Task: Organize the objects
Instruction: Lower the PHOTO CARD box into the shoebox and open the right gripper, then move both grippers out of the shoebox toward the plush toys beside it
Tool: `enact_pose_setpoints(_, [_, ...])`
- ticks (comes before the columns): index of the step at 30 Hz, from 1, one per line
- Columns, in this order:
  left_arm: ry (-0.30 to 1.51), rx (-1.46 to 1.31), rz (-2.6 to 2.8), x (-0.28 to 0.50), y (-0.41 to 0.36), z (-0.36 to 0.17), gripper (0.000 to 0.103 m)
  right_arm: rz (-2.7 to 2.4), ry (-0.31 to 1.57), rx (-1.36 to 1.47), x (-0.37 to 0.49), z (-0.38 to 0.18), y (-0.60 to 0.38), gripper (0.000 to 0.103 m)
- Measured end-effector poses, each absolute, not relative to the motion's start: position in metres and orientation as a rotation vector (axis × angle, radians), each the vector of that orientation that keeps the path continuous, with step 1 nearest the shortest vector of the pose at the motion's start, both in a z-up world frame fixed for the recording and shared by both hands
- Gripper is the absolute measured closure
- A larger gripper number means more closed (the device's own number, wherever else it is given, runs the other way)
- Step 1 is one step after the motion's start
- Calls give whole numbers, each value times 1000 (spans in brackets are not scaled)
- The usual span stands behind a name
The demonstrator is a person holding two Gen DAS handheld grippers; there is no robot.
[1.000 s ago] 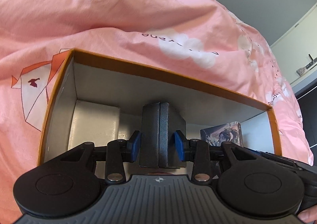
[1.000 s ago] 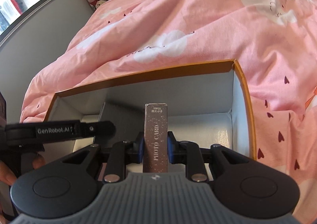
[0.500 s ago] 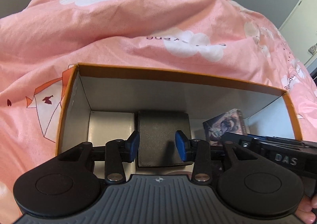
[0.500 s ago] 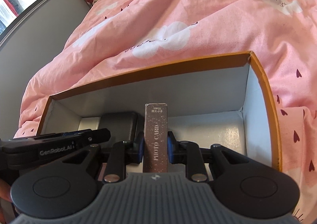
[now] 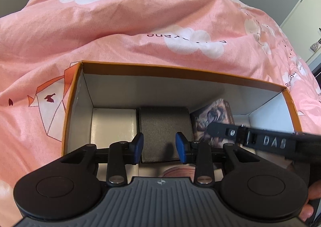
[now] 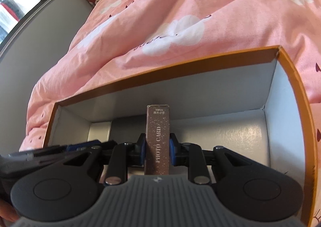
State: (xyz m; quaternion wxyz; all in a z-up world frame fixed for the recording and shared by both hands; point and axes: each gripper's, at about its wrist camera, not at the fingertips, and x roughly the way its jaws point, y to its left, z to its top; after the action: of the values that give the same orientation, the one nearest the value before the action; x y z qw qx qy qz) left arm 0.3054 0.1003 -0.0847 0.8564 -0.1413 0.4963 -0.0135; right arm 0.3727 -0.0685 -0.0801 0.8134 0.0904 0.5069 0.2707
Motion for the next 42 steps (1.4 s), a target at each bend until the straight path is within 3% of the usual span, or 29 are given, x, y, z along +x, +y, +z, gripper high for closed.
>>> enact_pose_setpoints(11, [1075,-258,-35,306,95,-91,68,554,1167,273,390,-101,-74,77])
enact_pose_setpoints(14, [1078,-258,-33,305,95,-91,68,512,1169,190,391,-99,-69,64])
enact_pose_setpoints(19, [1082,-253,-35,304,95,-91,68,488,1168,93,392,-96,-65,58])
enact_pose_setpoints(23, [1082,-250,-36,304,95,-90,68,532,1163,-20,389,-93,-61,42])
enact_pose_setpoints(36, [1084,-234,-29,302,94,-88,68,770,1159,-608,354,-101,-32,43])
enact_pose_setpoints(38, [1084,-232,-30,301,94,-88,68,779,1140,-679,352,-106,-29,57])
enact_pose_setpoints(42, [1086,-225,-32,301,93,-89,68,827,1097,-734,348,-108,-26,63])
